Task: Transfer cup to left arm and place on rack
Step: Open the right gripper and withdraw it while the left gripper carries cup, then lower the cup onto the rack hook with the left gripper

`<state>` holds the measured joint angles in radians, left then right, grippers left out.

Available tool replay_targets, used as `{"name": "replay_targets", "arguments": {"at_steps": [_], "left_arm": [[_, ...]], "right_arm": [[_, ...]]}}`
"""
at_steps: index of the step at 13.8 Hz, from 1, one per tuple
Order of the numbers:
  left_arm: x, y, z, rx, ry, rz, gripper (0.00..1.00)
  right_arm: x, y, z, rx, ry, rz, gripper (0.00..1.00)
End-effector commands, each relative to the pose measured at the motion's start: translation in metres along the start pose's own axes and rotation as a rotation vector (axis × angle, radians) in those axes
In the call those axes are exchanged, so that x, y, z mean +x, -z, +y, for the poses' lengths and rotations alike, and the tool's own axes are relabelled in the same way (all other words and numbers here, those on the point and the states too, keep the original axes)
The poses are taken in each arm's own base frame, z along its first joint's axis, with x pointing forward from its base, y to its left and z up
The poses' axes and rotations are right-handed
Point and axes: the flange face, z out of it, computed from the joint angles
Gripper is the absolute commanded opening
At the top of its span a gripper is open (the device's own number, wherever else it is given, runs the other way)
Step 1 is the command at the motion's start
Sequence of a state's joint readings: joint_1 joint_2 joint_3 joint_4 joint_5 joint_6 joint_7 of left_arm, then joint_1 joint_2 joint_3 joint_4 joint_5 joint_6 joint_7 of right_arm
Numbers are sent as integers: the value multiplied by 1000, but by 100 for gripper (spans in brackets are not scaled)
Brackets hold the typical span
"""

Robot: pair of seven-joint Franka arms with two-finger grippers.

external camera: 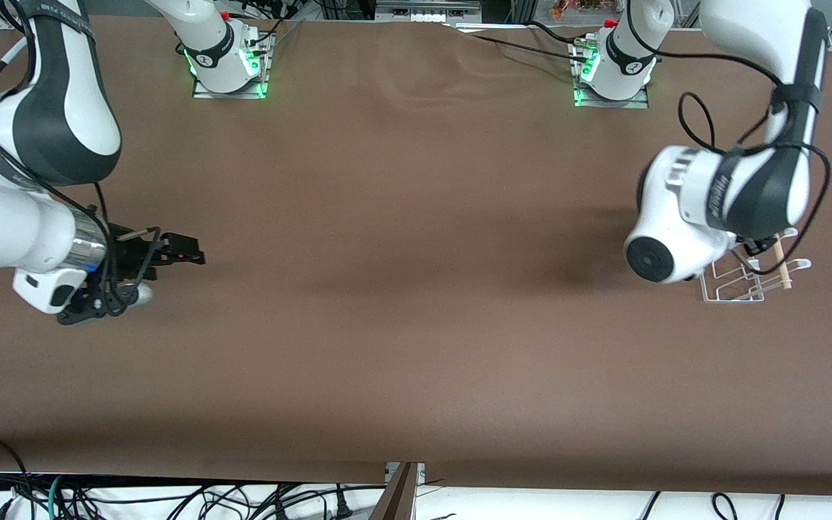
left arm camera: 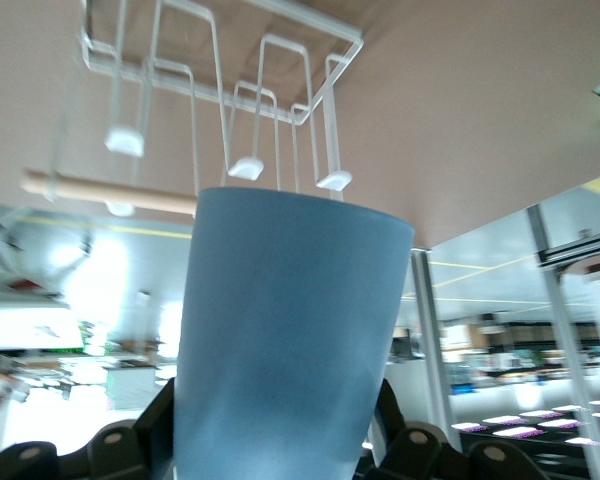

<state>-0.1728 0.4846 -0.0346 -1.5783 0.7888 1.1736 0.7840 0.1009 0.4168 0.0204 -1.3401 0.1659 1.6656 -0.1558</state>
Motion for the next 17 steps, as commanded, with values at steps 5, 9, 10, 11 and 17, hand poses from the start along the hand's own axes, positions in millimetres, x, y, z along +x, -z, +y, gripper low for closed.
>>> {"name": "replay_targets", "arguments": {"at_steps": [5, 9, 10, 11, 17], "left_arm": [[13, -63, -11, -122, 256, -122, 8], [36, -63, -24, -65, 388, -70, 13], [45, -65, -24, -54, 395, -73, 13], [48, -65, -27, -25, 407, -78, 12], [56, -54, -43, 30, 422, -78, 12]], "right_arm": [[-96, 97, 44, -183, -69, 56, 100], [-124, 132, 40, -257, -67, 64, 100], [-130, 139, 37, -261, -71, 67, 100], [-133, 143, 38, -281, -70, 71, 100], [-144, 136, 35, -256, -145, 10, 100]]}}
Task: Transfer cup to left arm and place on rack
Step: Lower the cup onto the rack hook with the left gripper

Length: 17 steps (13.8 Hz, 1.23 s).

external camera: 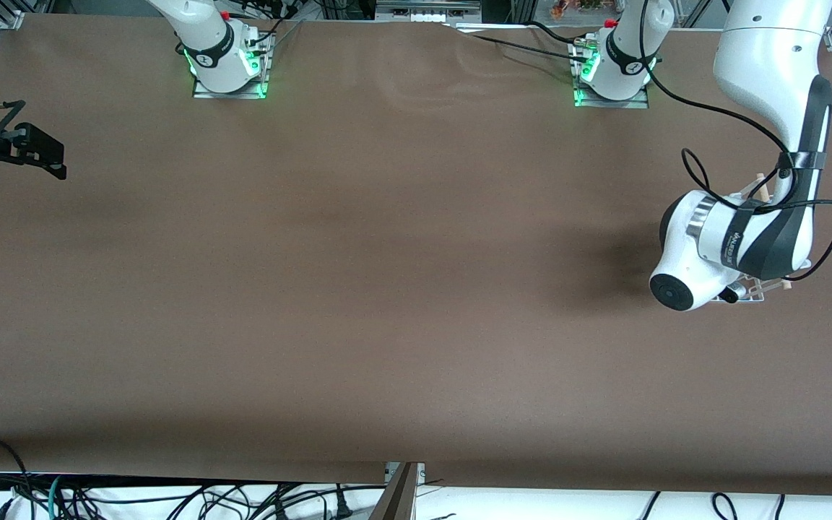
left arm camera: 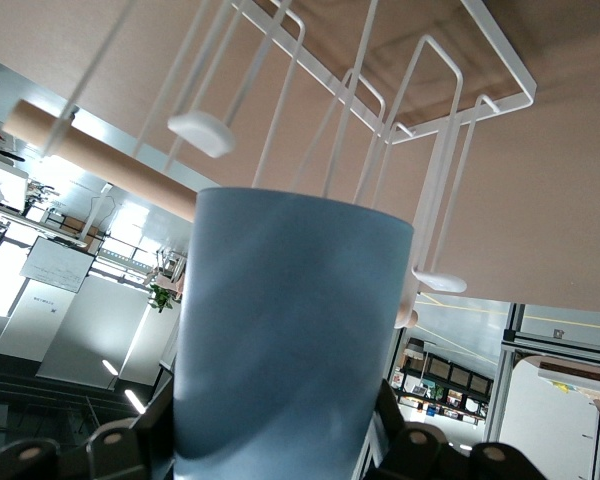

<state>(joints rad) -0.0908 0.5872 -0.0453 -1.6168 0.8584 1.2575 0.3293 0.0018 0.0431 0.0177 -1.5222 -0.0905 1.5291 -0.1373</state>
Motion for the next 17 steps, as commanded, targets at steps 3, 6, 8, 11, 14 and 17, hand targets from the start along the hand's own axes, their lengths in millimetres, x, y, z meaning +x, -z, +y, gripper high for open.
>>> {"name": "replay_targets", "arguments": {"at_steps": [3, 6, 8, 11, 14, 17], "left_arm": [[11, 8, -8, 23, 17, -6, 12], [16, 4, -11, 25, 17, 9, 12], [15, 3, -16, 18, 30, 24, 13], [20, -1, -18, 15, 38, 21, 28], [19, 0, -18, 19, 28, 21, 100], [18, 2, -19, 20, 30, 25, 100]], "right_arm": [[-12, 2, -7, 15, -57, -19, 100], [-10, 3, -6, 33, -62, -29, 100], [-8, 3, -5, 35, -61, -28, 100], [-8, 4, -6, 35, -58, -28, 100], [-8, 3, -6, 35, -57, -29, 100], [-8, 4, -8, 35, -58, -27, 100]]}}
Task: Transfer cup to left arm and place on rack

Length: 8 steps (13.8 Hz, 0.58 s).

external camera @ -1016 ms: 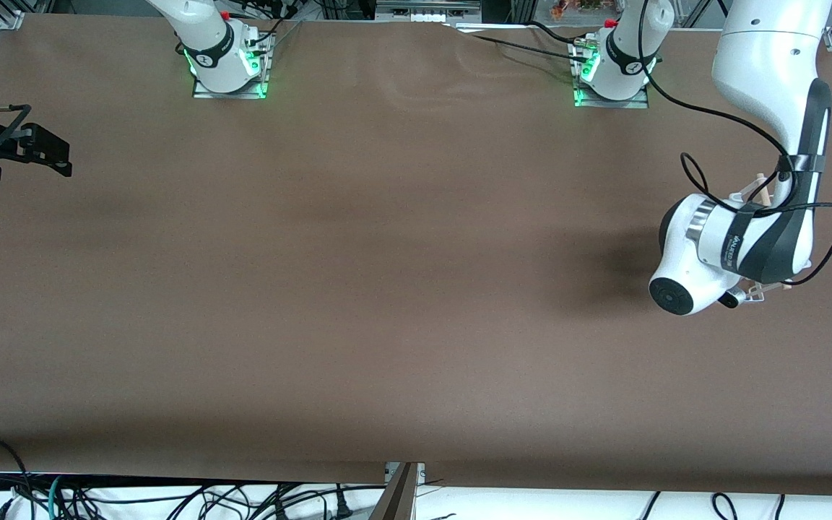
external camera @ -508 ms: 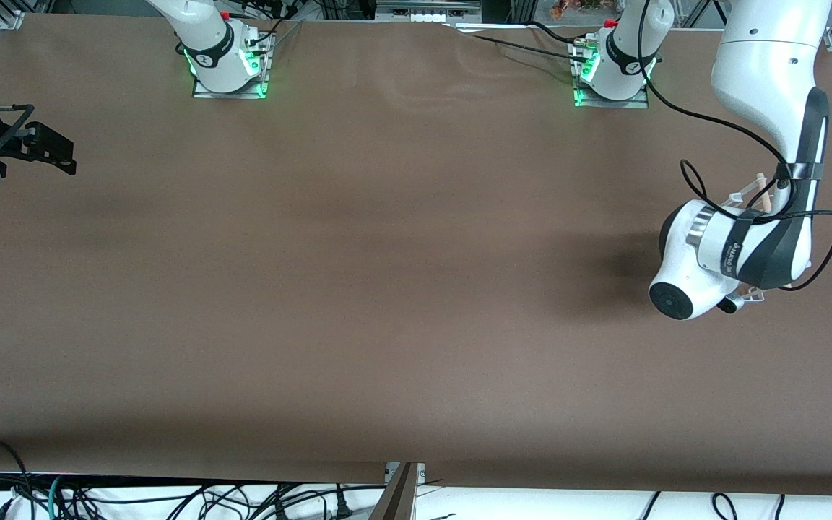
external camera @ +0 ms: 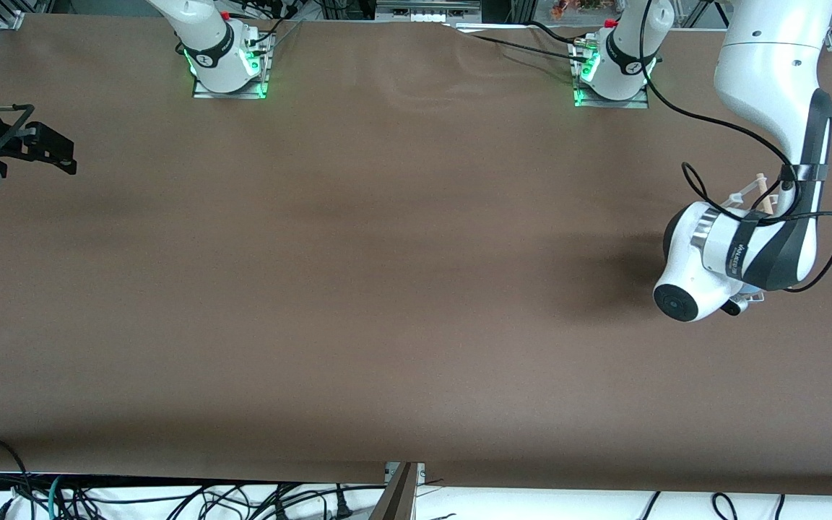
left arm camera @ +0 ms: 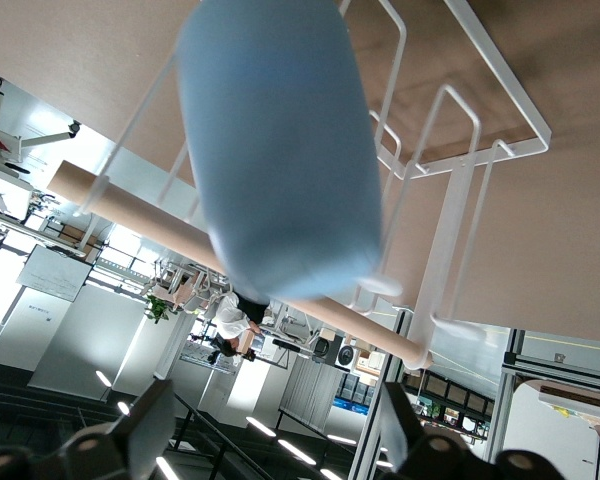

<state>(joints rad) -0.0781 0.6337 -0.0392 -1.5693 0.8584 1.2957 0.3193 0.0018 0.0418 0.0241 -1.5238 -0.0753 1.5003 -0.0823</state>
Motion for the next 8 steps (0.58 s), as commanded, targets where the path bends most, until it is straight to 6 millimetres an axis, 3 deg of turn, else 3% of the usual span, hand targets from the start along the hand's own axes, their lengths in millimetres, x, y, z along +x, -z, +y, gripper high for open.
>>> {"name": "replay_targets", "arguments": {"at_steps": [1, 4, 8], "left_arm": [[-2, 9, -12, 8, 18, 12, 100], [-14, 27, -21, -62, 42, 82, 100], [-75, 83, -20, -355, 62, 336, 100]], "right_arm": [[-5, 6, -1, 17, -10, 0, 100], [-5, 6, -1, 17, -8, -1, 100], [-5, 6, -1, 17, -11, 0, 100]]}}
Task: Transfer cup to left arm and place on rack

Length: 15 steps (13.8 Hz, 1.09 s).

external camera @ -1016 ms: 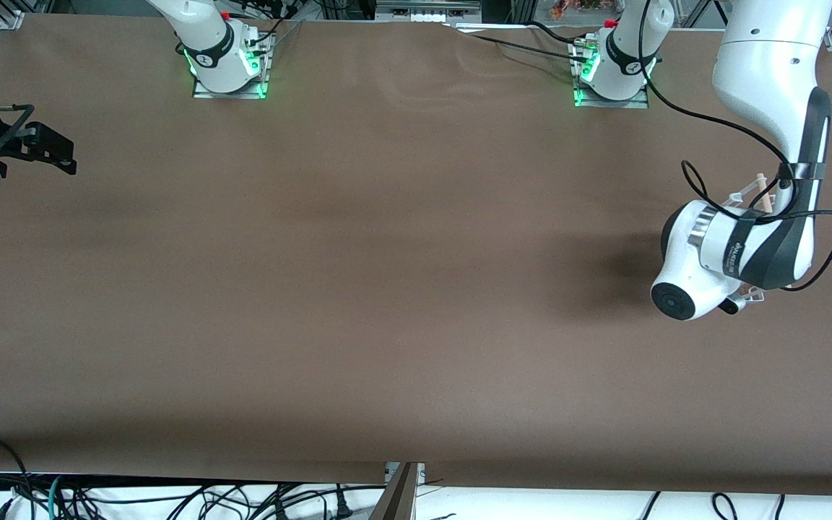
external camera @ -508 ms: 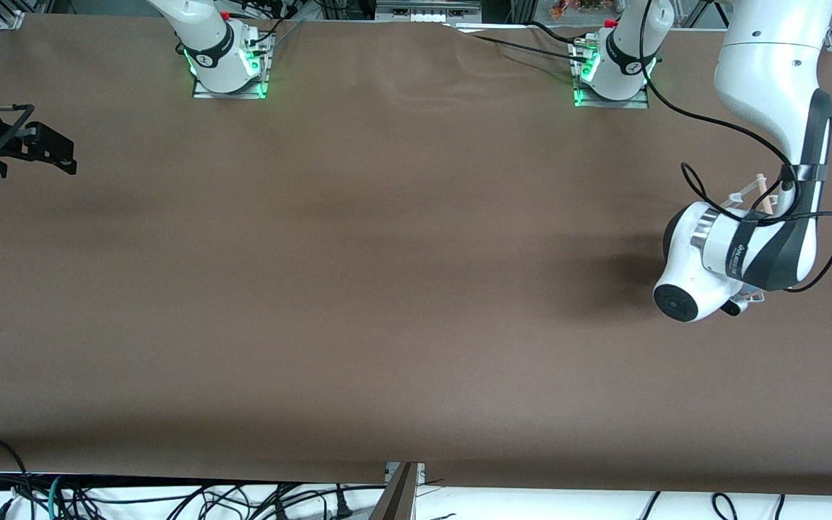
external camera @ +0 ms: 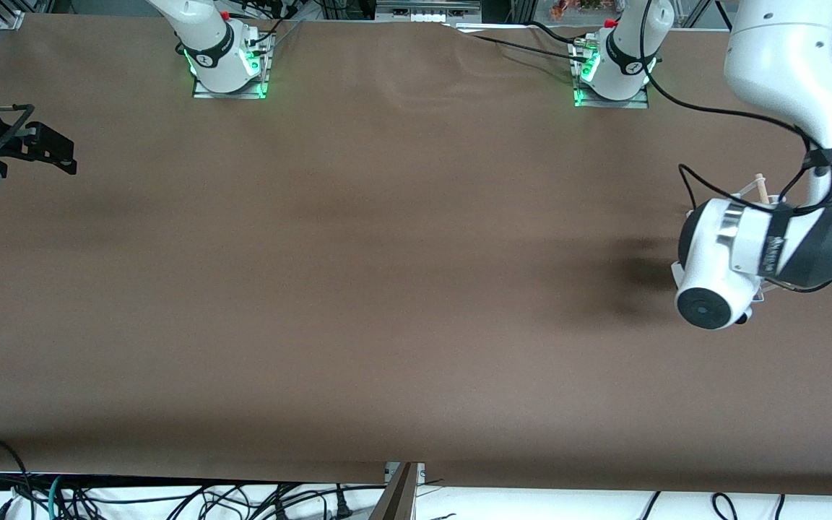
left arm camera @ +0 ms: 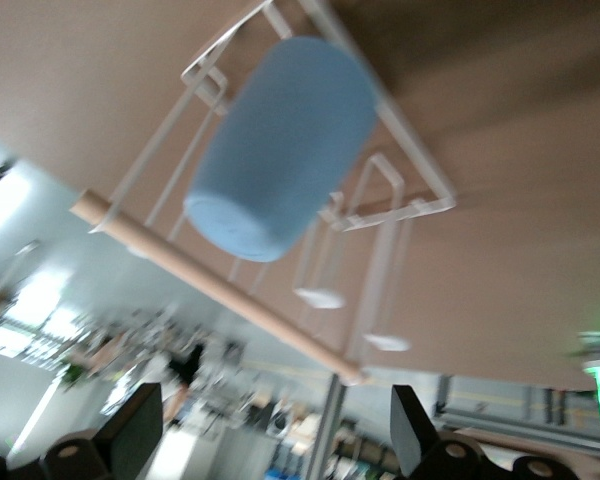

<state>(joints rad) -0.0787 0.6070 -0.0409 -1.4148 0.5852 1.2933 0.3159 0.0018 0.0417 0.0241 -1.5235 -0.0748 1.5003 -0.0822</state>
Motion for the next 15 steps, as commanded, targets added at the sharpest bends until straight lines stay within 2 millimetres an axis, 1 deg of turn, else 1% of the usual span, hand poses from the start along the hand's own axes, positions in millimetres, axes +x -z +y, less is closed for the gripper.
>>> {"name": "replay_targets", "arguments": {"at_steps": [1, 3, 4, 5, 7, 8, 9, 10, 11, 12, 14, 15], "left_arm": [[-46, 53, 11, -190, 38, 172, 100], [-71, 99, 22, -258, 118, 283, 100], [-86, 124, 32, -288, 138, 339, 100], [-106, 143, 35, -325, 156, 395, 100], [-147, 172, 36, -392, 151, 509, 100], [-164, 179, 35, -410, 142, 562, 100], [-183, 191, 31, -416, 163, 649, 100], [-186, 182, 32, -450, 170, 657, 100], [-195, 172, 23, -469, 213, 690, 100], [-201, 158, 21, -476, 243, 710, 100], [-208, 127, 26, -495, 368, 776, 100], [-208, 123, 28, -496, 418, 803, 100]], "right_arm": [[-5, 5, -1, 17, -11, -1, 100], [-5, 6, -1, 16, -11, 0, 100], [-5, 5, -1, 17, -13, -1, 100], [-5, 6, -1, 16, -14, 0, 100], [-5, 5, -1, 15, -13, -1, 100], [-4, 5, -1, 17, -14, -1, 100], [-5, 5, -1, 15, -13, -1, 100], [-5, 5, -1, 15, -13, -1, 100], [-5, 5, -1, 15, -13, -1, 100], [-5, 5, -1, 15, -13, -1, 100], [-4, 5, -1, 15, -11, 0, 100], [-4, 5, 0, 15, -11, 0, 100]]}}
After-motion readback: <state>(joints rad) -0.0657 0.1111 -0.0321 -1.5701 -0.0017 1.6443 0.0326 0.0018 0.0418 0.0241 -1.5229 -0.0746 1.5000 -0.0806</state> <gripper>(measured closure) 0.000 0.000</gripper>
